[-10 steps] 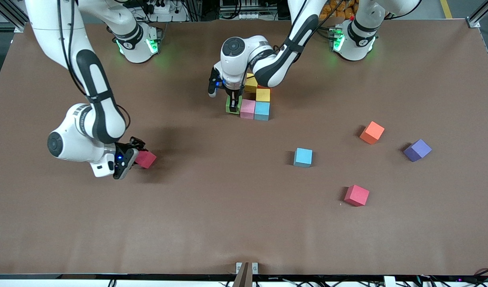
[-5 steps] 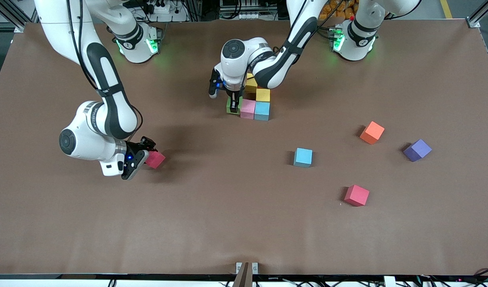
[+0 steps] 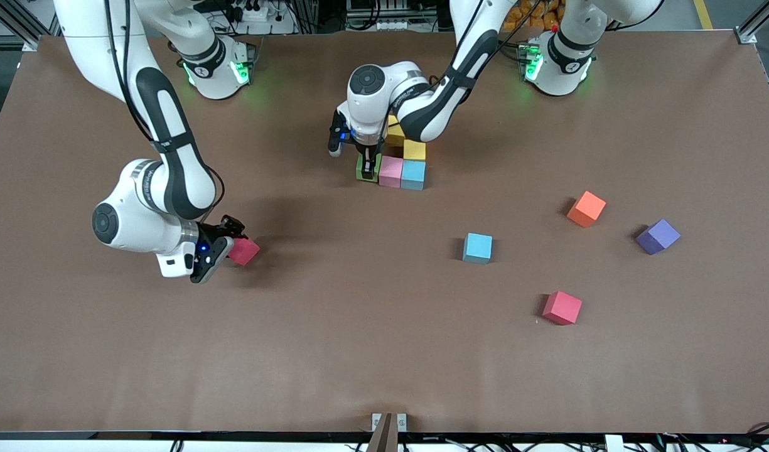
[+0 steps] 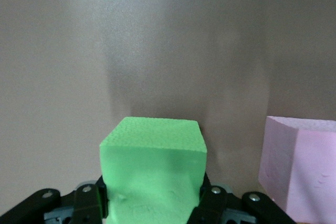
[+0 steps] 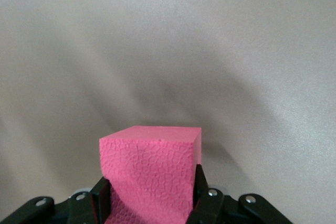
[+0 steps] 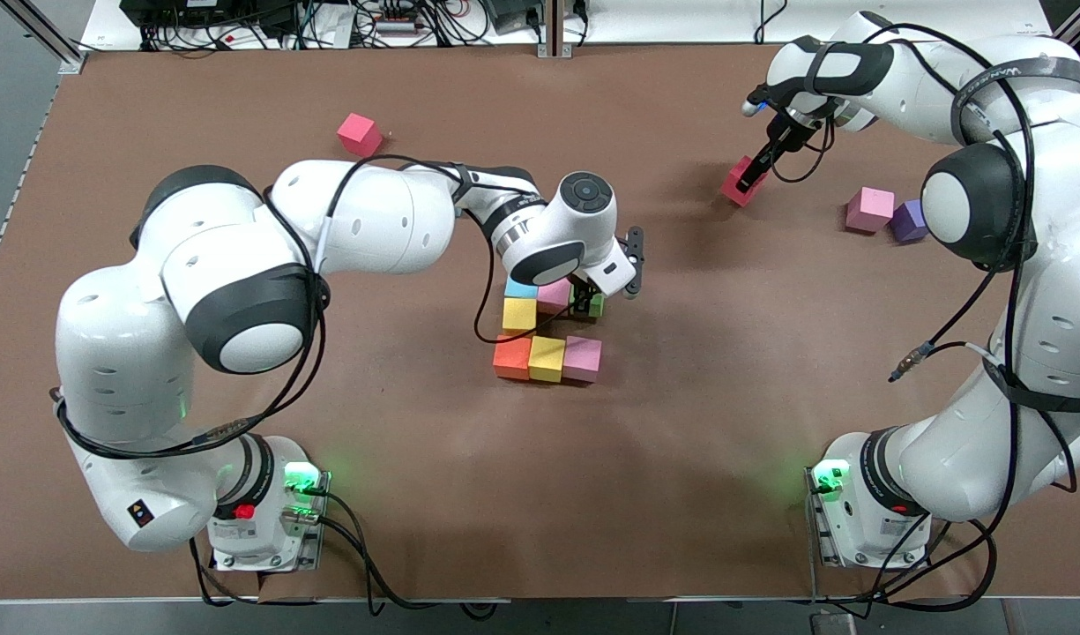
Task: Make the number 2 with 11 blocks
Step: 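Release the green block with the left gripper while the right gripper lifts red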
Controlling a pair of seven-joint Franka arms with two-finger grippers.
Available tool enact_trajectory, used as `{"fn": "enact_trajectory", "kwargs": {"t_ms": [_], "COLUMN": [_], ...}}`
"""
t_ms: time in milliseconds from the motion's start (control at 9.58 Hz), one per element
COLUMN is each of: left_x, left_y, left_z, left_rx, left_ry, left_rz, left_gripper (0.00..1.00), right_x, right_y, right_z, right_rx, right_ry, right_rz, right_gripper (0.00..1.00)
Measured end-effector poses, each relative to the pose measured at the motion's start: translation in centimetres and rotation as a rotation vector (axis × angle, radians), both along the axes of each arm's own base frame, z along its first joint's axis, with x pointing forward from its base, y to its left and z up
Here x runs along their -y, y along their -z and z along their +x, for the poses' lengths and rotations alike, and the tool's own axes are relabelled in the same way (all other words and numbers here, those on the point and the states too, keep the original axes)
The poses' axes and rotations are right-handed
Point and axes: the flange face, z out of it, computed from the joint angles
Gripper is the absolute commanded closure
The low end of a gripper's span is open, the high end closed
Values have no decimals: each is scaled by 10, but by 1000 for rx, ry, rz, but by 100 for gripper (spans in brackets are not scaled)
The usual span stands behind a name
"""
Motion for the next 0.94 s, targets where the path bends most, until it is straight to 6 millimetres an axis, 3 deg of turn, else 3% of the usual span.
{"fn": "enact_trajectory", "kwargs": {"t_ms": [940], "left_x": [-1], "left_y": [6], "left_z": [3], "left_rx": [-5], "left_ry": [-40], "left_rz": [5], "left_gripper": [100], "right_x": [2], "right_y": [1], "right_z": [0], "right_rx": [-2], "right_ry": [4], "right_rz": [0], "right_gripper": [78]}}
